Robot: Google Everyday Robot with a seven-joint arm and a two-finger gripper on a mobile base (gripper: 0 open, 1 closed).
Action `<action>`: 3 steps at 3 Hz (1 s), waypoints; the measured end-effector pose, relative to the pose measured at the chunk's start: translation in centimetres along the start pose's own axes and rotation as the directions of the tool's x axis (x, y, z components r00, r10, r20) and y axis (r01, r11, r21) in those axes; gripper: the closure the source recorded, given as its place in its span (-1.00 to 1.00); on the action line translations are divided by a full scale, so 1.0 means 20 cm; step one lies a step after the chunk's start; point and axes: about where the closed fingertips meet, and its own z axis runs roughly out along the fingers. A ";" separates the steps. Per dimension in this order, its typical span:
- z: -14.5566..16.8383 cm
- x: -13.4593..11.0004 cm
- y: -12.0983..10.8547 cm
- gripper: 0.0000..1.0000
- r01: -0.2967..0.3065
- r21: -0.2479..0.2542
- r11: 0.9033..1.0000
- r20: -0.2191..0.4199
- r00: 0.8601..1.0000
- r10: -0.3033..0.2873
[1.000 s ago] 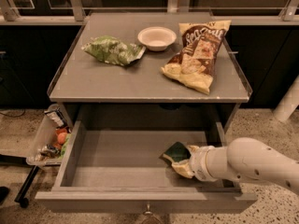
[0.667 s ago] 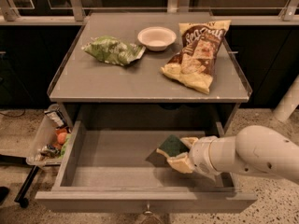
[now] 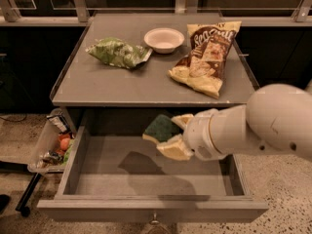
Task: Pick sponge from top drawer and place on counter
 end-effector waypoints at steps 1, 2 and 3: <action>-0.02 -0.03 0.00 1.00 0.010 0.004 1.000 0.001 1.000 -0.010; 0.00 -0.13 -0.02 1.00 0.063 -0.054 0.997 -0.013 0.998 -0.064; 0.07 -0.14 -0.22 1.00 0.054 -0.146 0.988 -0.095 0.993 -0.068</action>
Offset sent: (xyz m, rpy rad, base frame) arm 0.0324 0.0336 0.0428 -0.0522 0.0284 0.2231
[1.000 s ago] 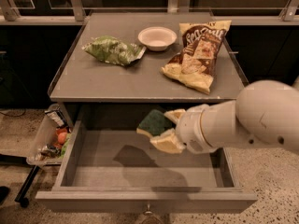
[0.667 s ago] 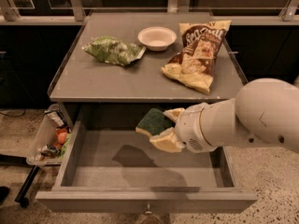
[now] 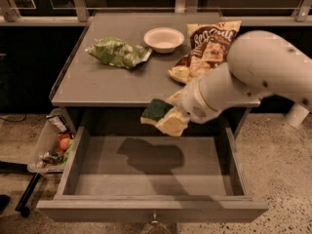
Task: Pick sponge from top drawer and place on counter
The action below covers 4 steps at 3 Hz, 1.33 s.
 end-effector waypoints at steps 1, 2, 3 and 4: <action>0.07 0.09 -0.20 1.00 -0.043 -0.050 0.998 -0.095 0.995 0.039; 0.07 0.09 -0.20 1.00 -0.043 -0.050 0.998 -0.095 0.995 0.038; 0.06 -0.08 -0.39 1.00 -0.019 -0.044 0.999 -0.141 0.990 0.012; 0.06 -0.08 -0.39 1.00 -0.018 -0.044 0.999 -0.140 0.990 0.012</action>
Offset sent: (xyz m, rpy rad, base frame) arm 0.2492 0.0234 0.0858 -0.1727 0.0814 0.0903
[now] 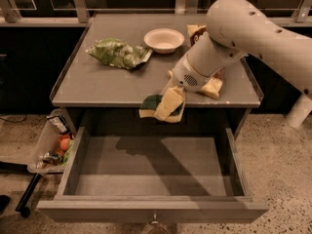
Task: Pick sponge from top drawer and place on counter
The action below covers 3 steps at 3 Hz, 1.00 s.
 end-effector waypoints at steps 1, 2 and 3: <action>-0.05 -0.05 0.00 1.00 0.012 0.018 1.000 0.019 1.000 -0.012; -0.17 -0.19 0.01 1.00 0.056 0.058 0.997 0.017 0.998 -0.057; -0.17 -0.27 -0.08 1.00 0.082 0.059 0.995 0.040 0.996 -0.084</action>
Offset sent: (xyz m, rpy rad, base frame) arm 0.0071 0.0240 0.0960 -0.0320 -0.1558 0.0301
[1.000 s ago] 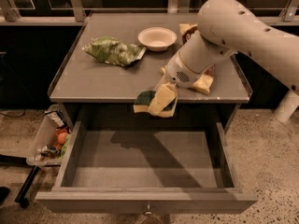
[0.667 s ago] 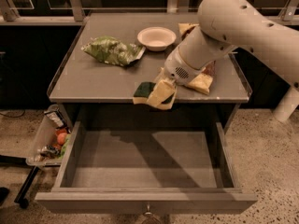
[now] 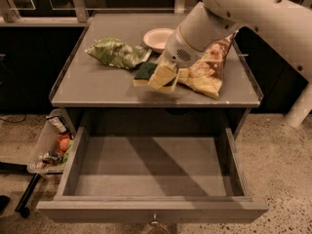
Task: Pick sponge from top drawer and place on counter
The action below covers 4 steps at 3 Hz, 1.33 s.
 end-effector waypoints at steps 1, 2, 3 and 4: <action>0.12 -0.02 -0.20 1.00 -0.002 -0.039 0.999 0.077 0.997 0.005; 0.18 0.00 -0.25 0.61 -0.016 -0.044 0.999 0.087 0.996 0.020; 0.17 0.00 -0.25 0.15 -0.015 -0.045 0.999 0.086 0.996 0.019; 0.17 0.00 -0.25 -0.29 -0.015 -0.045 0.999 0.086 0.996 0.019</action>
Offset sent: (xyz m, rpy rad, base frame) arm 0.0330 0.0034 -0.0089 0.0611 0.0024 0.0184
